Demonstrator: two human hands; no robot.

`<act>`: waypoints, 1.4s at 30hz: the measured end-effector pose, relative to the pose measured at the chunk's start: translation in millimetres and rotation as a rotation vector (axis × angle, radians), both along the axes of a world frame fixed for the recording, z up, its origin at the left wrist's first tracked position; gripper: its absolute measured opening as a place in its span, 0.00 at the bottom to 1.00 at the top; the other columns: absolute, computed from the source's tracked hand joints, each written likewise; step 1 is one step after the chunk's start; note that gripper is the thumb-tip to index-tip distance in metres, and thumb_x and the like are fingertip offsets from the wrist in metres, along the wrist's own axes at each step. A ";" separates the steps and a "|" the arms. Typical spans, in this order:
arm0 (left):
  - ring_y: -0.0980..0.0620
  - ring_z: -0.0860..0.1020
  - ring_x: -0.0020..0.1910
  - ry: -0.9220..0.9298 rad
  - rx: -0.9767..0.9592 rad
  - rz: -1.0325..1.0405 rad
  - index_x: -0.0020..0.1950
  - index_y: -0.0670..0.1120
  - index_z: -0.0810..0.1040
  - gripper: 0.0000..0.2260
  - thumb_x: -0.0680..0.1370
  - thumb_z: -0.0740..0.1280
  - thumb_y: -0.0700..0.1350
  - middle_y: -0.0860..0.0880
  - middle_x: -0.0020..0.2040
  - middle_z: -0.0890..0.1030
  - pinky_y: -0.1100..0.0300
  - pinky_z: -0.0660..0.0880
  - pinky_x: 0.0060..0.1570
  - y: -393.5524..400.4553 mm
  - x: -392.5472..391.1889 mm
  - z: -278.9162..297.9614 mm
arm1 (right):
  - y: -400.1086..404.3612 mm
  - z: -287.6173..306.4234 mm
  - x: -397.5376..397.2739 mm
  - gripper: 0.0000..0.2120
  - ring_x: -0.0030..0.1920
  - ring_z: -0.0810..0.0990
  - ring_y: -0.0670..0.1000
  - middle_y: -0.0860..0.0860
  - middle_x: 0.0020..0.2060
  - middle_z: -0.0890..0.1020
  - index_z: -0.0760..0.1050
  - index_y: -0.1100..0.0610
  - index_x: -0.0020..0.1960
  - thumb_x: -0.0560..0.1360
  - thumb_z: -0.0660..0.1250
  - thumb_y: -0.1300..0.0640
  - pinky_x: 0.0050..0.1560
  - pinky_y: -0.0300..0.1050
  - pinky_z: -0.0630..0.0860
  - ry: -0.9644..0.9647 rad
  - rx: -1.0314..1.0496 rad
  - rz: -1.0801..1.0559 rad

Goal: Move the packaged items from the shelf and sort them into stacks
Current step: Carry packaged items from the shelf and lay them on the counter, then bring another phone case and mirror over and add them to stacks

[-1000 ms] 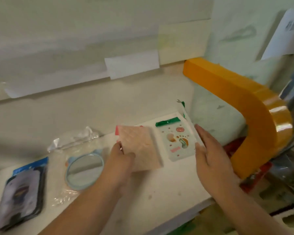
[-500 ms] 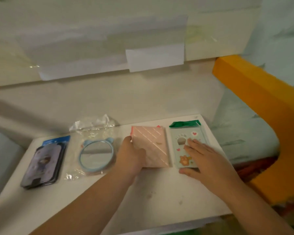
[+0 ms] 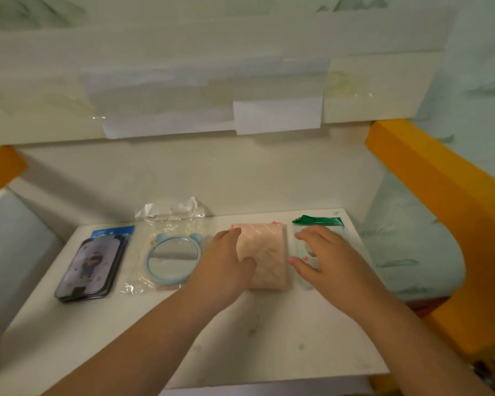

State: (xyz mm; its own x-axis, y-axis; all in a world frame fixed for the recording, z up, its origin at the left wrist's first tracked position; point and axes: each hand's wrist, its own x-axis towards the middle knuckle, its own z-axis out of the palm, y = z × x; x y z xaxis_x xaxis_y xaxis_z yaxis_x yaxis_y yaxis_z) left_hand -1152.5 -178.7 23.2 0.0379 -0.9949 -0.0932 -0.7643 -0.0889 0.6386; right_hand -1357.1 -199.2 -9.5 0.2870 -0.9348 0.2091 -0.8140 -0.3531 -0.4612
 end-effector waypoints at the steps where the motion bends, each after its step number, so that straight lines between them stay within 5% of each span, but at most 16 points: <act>1: 0.56 0.71 0.63 -0.021 -0.043 -0.011 0.66 0.48 0.74 0.18 0.76 0.64 0.42 0.59 0.59 0.71 0.67 0.63 0.55 2.8 6.0 3.5 | -1.8 5.9 7.6 0.20 0.57 0.77 0.47 0.43 0.60 0.76 0.74 0.50 0.65 0.76 0.66 0.43 0.58 0.45 0.75 -0.016 -0.021 0.013; 6: 0.54 0.66 0.73 -0.212 -0.280 0.044 0.74 0.50 0.69 0.25 0.77 0.67 0.46 0.54 0.73 0.69 0.66 0.59 0.68 18.4 59.2 10.5 | -4.2 27.8 52.3 0.16 0.59 0.75 0.48 0.43 0.60 0.76 0.76 0.48 0.63 0.77 0.68 0.48 0.60 0.43 0.71 -0.074 -0.086 0.069; 14: 0.54 0.70 0.65 -0.392 -0.362 0.219 0.67 0.49 0.74 0.18 0.76 0.65 0.47 0.55 0.65 0.75 0.65 0.65 0.61 88.1 156.4 39.7 | 17.2 55.0 158.0 0.19 0.58 0.74 0.45 0.42 0.60 0.76 0.76 0.48 0.64 0.75 0.69 0.46 0.53 0.30 0.61 -0.113 -0.078 0.253; 20: 0.58 0.69 0.63 -0.423 -0.491 0.367 0.70 0.53 0.73 0.21 0.76 0.64 0.52 0.59 0.62 0.73 0.62 0.68 0.58 171.9 230.8 58.3 | 67.1 76.6 246.4 0.19 0.59 0.76 0.46 0.42 0.57 0.77 0.76 0.46 0.62 0.72 0.68 0.44 0.60 0.41 0.71 -0.119 -0.104 0.429; 30: 0.55 0.73 0.56 -0.300 -0.367 0.598 0.72 0.58 0.70 0.21 0.78 0.64 0.54 0.63 0.62 0.69 0.56 0.75 0.57 297.3 404.4 37.0 | 178.5 82.2 417.0 0.18 0.58 0.73 0.36 0.33 0.56 0.74 0.74 0.40 0.64 0.75 0.64 0.40 0.60 0.40 0.75 -0.131 -0.050 0.640; 35: 0.59 0.67 0.66 -0.301 -0.316 0.623 0.72 0.57 0.70 0.21 0.78 0.63 0.54 0.63 0.64 0.70 0.56 0.71 0.64 345.5 481.5 22.8 | 220.0 85.0 494.9 0.17 0.58 0.72 0.35 0.34 0.55 0.74 0.74 0.42 0.65 0.77 0.65 0.44 0.60 0.36 0.73 -0.147 -0.104 0.671; 42: 0.59 0.67 0.67 -0.222 -0.299 0.630 0.72 0.57 0.69 0.21 0.78 0.63 0.53 0.62 0.66 0.70 0.55 0.71 0.65 359.1 546.0 13.5 | 232.5 66.8 559.0 0.19 0.60 0.71 0.36 0.36 0.59 0.75 0.72 0.41 0.67 0.77 0.65 0.43 0.59 0.32 0.69 -0.048 -0.059 0.626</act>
